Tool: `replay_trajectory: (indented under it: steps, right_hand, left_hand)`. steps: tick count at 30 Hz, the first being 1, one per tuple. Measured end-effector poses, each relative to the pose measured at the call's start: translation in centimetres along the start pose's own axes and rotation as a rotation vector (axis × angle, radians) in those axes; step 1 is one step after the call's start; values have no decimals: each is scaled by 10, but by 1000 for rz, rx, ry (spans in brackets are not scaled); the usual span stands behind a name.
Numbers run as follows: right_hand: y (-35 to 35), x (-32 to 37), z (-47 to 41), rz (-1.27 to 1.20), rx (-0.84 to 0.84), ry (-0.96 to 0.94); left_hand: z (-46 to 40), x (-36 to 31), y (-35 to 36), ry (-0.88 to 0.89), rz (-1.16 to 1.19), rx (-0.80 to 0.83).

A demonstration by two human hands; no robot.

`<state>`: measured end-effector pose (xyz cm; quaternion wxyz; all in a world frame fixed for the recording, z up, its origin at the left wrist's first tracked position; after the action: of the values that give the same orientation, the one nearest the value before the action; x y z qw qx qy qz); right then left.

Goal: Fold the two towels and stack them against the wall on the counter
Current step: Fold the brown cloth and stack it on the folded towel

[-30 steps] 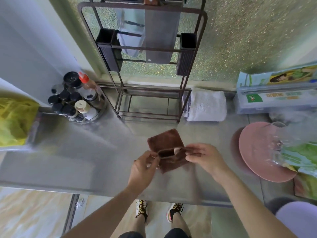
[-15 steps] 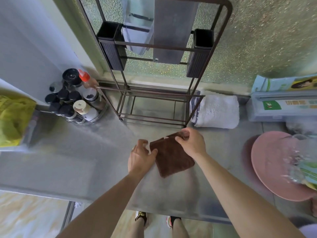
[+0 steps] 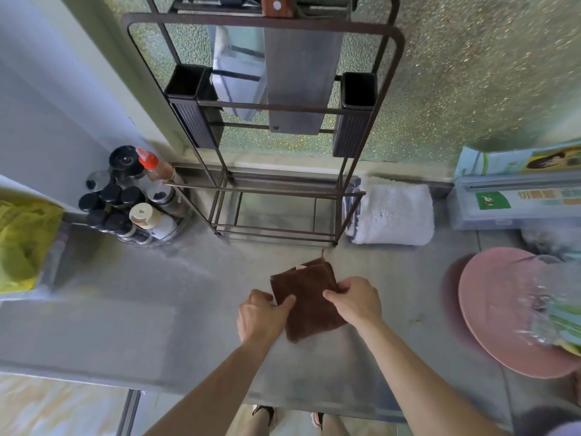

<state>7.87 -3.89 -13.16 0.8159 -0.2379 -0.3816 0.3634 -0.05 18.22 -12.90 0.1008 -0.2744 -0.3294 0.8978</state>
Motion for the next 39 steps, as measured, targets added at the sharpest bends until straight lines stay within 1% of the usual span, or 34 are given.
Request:
replay_trajectory:
  steps: [3,6,8,12,14,16,18,20,22,24,26,28,32,35,36,37,39]
  right_hand:
    - [3,-10,2,-84,10,30]
    - [3,-21,2,-280,57,85]
    - [-2,-31,6,-385,77,87]
    - [-37,-55,21,-619,48,55]
    - [-68,-62,26,-659,-20,-4]
    - [-104,-62,25,-690,-84,-70]
    - [-140,-58,15,-700,-154,-110]
    - [-171,-52,-2,-712,-222,-123]
    - [-194,-42,-23,-734,-251,-134]
    - [-209,-28,-47,-692,-261,-154]
    - [-215,-15,-68,-633,-269,-178]
    - [-216,-6,-85,-534,-278,-212]
    - [-204,-6,-107,-379,-250,-229]
    - [-196,-14,-109,-271,-222,-228]
    - [-197,-15,-107,-206,-257,-234]
    - [-202,-13,-104,-129,-340,-270]
    - [-211,2,-91,33,-556,-437]
  left_hand:
    - [3,5,13,-83,191,52]
    - [4,3,25,-184,457,159]
    - [9,-2,29,-188,547,222]
    - [32,-35,36,-67,596,333]
    - [49,-66,43,36,602,393]
    - [63,-104,49,167,586,396]
    - [77,-147,52,320,541,351]
    - [88,-190,52,500,461,258]
    - [95,-228,45,668,365,76]
    - [96,-258,41,760,310,-80]
    - [91,-279,44,806,224,-169]
    - [79,-288,53,811,109,-229]
    - [52,-284,69,731,-62,-240]
    - [44,-274,74,694,-114,-247]
    - [44,-273,75,707,-130,-273]
    - [46,-275,75,746,-148,-304]
    - [50,-283,82,879,-213,-346]
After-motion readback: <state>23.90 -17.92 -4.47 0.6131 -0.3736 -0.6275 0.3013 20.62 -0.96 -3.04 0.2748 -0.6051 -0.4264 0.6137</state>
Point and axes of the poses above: each hand's wrist, its own z-axis away from the middle knuckle, its own y-axis out of the palm, x = y × z, the point moved 7 cm from there along -z, towards the middle knuckle, and after that the axes turned 1 degree about z, right-handed, at the moved point
